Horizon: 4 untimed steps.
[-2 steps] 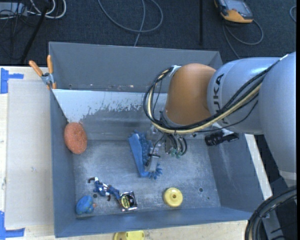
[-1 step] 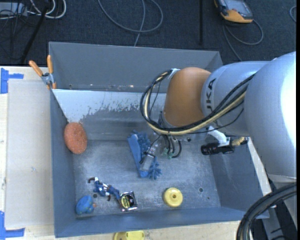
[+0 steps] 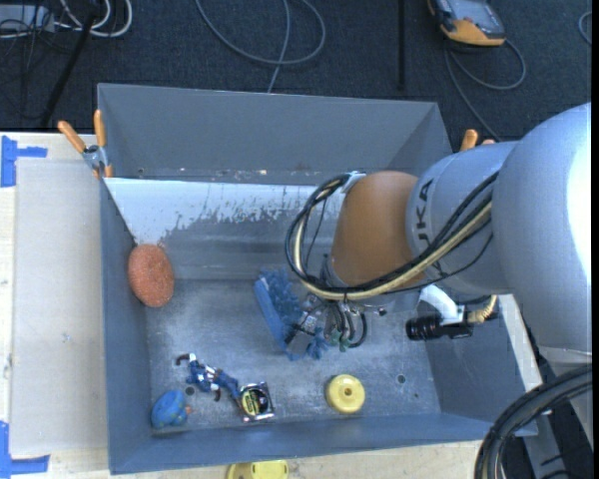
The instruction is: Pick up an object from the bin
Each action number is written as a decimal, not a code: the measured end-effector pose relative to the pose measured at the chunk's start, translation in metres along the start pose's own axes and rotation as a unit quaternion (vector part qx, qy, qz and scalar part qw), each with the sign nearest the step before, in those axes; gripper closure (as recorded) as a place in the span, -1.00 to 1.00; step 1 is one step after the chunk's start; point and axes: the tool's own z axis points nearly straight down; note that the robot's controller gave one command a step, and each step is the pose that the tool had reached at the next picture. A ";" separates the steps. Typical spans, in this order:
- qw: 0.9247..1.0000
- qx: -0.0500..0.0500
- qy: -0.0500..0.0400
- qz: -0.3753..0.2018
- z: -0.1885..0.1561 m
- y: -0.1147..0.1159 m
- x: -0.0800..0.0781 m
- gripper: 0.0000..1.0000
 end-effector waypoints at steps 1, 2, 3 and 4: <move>1.000 0.000 0.000 0.001 0.000 0.000 0.000 1.00; 1.000 0.000 0.000 0.001 0.000 0.000 0.000 1.00; 0.999 0.001 0.001 -0.039 -0.033 0.031 -0.014 1.00; 0.999 0.000 0.001 -0.038 -0.033 0.031 -0.014 1.00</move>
Offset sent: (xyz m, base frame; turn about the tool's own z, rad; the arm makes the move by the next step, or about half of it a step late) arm 0.0000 0.0000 0.0000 0.0000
